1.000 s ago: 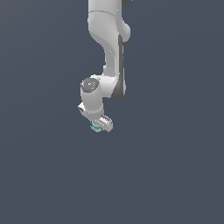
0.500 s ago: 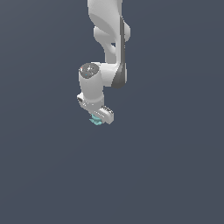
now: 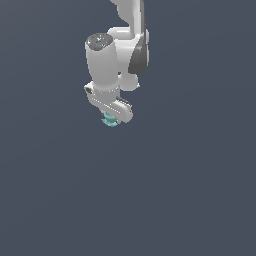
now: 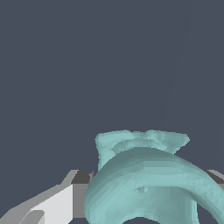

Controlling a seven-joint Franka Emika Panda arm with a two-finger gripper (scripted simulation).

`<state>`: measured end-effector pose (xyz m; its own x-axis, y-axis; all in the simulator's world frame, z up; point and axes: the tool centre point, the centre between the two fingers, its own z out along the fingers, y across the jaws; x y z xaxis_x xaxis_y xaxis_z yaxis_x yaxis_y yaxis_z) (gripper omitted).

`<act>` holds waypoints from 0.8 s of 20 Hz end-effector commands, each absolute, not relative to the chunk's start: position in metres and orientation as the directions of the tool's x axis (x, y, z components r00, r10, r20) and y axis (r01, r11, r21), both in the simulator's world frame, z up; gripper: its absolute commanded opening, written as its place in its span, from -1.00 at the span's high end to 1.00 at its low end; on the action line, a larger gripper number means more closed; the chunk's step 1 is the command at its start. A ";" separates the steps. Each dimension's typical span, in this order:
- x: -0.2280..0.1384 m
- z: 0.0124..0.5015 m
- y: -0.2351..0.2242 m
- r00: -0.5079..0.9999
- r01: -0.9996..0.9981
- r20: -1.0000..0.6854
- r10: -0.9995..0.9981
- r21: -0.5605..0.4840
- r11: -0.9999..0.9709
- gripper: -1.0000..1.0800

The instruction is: Pick up the object and move it to a goal position.

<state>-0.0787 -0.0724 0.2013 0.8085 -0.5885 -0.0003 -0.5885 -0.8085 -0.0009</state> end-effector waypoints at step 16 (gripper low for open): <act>-0.113 0.370 -0.060 0.808 -0.589 0.001 -0.589 0.001 -0.808 1.00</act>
